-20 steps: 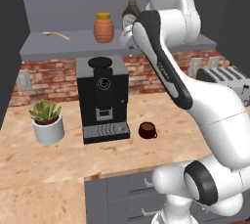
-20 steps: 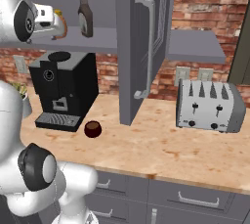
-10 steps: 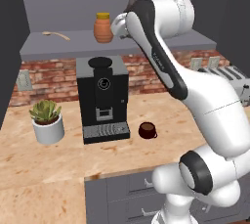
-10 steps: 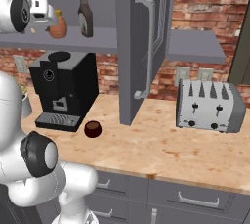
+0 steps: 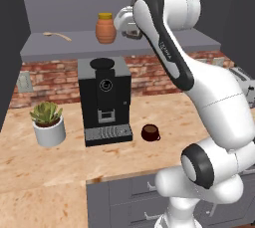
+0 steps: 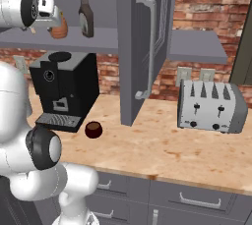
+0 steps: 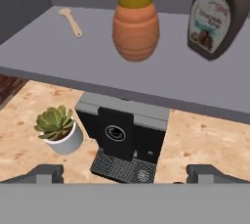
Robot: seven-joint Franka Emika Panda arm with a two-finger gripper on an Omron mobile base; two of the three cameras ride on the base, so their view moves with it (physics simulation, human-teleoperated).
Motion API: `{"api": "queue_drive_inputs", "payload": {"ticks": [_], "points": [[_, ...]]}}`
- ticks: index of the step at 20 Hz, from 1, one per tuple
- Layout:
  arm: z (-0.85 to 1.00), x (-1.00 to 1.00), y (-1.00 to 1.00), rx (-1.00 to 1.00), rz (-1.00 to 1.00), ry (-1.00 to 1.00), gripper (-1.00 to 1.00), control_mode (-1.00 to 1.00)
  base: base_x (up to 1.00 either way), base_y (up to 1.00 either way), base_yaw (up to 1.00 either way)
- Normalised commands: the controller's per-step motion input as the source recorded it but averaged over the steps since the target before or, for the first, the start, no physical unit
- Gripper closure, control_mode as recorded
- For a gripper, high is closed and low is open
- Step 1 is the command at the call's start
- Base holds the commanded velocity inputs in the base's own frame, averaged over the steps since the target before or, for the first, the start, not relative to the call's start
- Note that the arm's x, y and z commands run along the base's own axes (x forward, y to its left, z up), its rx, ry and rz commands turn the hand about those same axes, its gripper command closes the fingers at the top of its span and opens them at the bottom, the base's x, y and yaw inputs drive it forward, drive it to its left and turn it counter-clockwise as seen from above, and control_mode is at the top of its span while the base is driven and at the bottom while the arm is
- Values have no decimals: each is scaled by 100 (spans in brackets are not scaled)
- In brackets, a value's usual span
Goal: Pick the syrup bottle and honey bottle from the cabinet and place them next to the mug.
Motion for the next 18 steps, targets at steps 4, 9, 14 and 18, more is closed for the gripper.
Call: {"api": "queue_drive_inputs", "payload": {"ticks": [4, 9, 14, 18], "points": [[0, 47, -5, 10, 0, -15, -100, -100, 0, 0, 0], [15, 36, -3, 3, -2, -1, -100, -100, 0, 0, 0], [3, 38, 11, 0, -1, 0, -100, -100, 0, 0, 0], [0, 26, 44, -3, -2, -4, -100, -100, 0, 0, 0]]}}
